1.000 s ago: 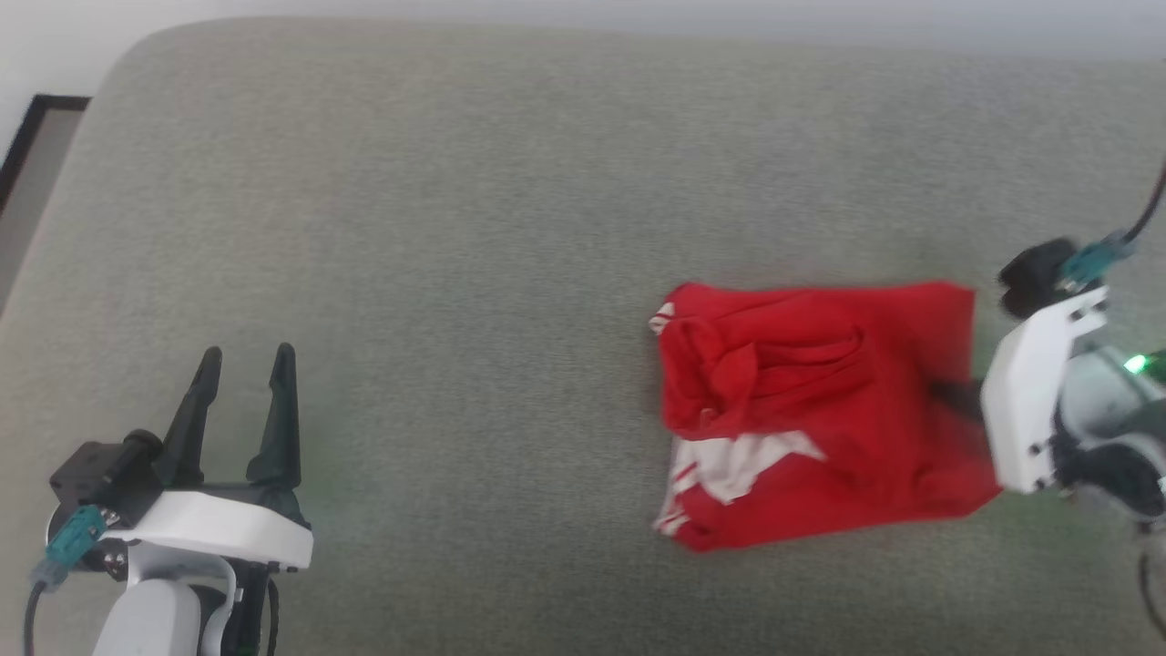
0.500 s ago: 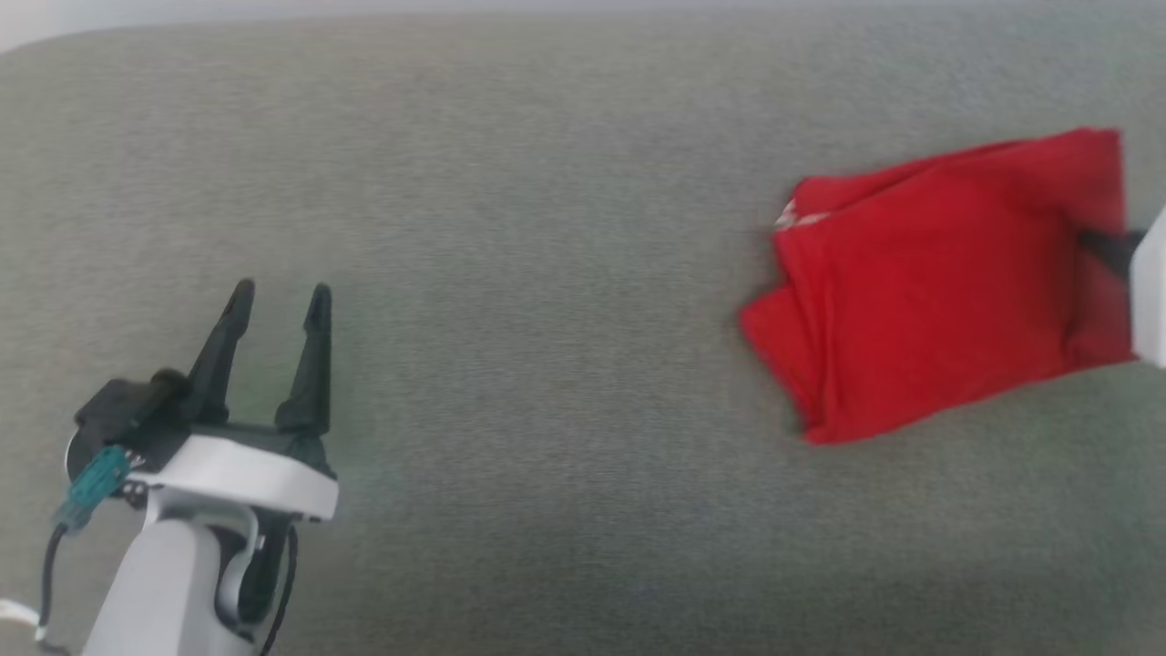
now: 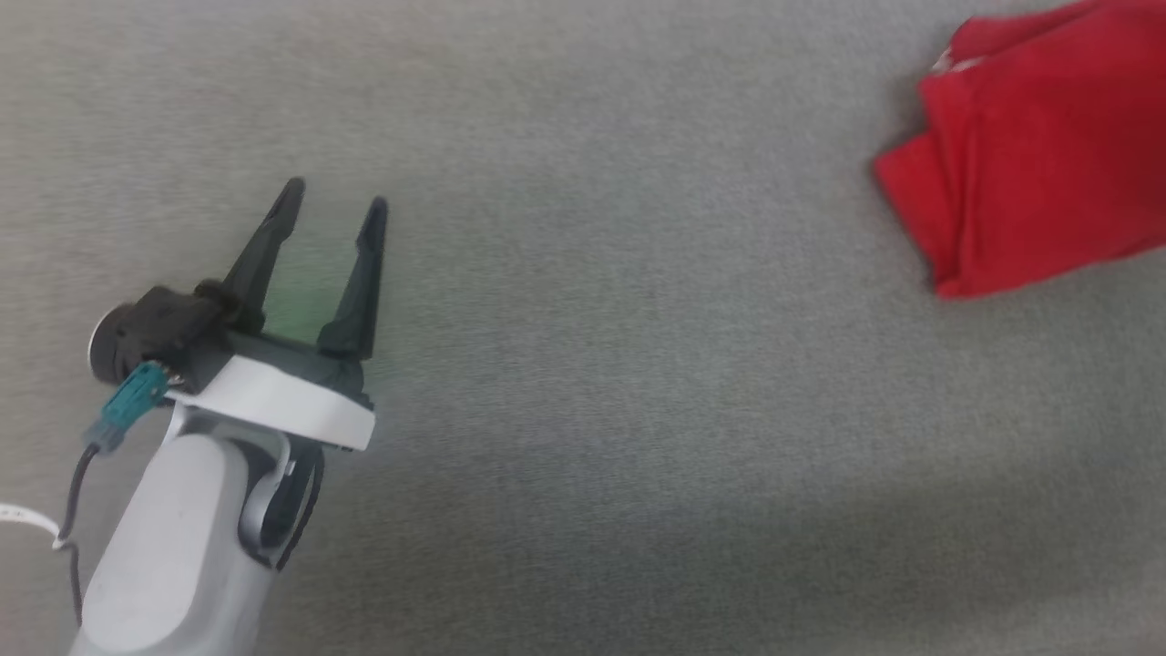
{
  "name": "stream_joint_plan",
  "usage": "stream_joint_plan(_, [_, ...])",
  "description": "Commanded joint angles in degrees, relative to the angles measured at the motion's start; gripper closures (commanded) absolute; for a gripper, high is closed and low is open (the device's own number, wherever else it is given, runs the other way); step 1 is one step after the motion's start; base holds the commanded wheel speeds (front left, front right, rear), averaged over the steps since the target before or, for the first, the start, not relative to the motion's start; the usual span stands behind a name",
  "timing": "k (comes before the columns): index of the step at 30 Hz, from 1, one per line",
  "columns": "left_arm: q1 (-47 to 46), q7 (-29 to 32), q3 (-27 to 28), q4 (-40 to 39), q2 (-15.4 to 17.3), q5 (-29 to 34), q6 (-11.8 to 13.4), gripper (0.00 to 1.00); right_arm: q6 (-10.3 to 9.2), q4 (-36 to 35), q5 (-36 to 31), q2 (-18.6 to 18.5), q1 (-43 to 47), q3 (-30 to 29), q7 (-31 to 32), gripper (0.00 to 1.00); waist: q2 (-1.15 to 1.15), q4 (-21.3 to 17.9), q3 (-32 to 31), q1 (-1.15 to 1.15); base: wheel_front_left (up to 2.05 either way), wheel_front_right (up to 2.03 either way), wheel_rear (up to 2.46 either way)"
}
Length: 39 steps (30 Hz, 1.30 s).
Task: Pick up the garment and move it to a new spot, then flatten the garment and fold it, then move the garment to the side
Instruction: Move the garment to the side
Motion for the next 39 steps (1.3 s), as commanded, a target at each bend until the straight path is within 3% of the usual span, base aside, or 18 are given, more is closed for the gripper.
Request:
stream_joint_plan(1, [-1.24, -0.23, -0.73, -0.29, 0.2, 0.3, -0.12, 0.0, -0.02, 1.44, -0.9, -0.06, -1.54, -0.3, -1.49, 1.0, 0.0, -1.72, 1.82, 0.0, 0.0, 0.0, 0.0])
stream_joint_plan(13, [-8.82, -0.24, -7.77, -0.22, 2.35, -0.49, -0.12, 0.0, -0.02, 14.69, -11.36, 0.67, -10.63, -2.77, -13.29, 1.0, 0.0, -6.34, 8.32, 0.0, 0.0, 0.0, 0.0])
stream_joint_plan(28, [-12.67, -0.15, -10.95, 0.12, 3.86, -1.67, 0.02, 0.0, -0.02, 30.39, -23.34, 6.33, -16.58, -11.19, -20.74, 1.0, 0.0, -3.28, 13.38, 0.0, 0.0, 0.0, 0.0])
stream_joint_plan(36, [-12.35, -0.04, -10.28, 0.32, 4.03, -1.78, 0.04, 0.0, -0.02, 34.75, -27.38, 7.68, -18.54, -13.97, -22.29, 1.0, 0.0, -2.61, 13.77, 0.0, 0.0, 0.0, 0.0])
stream_joint_plan(39, [-11.71, -0.05, -9.55, -0.31, 3.8, -1.98, 0.04, 0.0, -0.02, 36.02, -28.56, 7.67, -19.37, -14.48, -21.58, 0.59, 0.0, -2.7, 13.08, 0.0, 0.0, 0.0, 0.0])
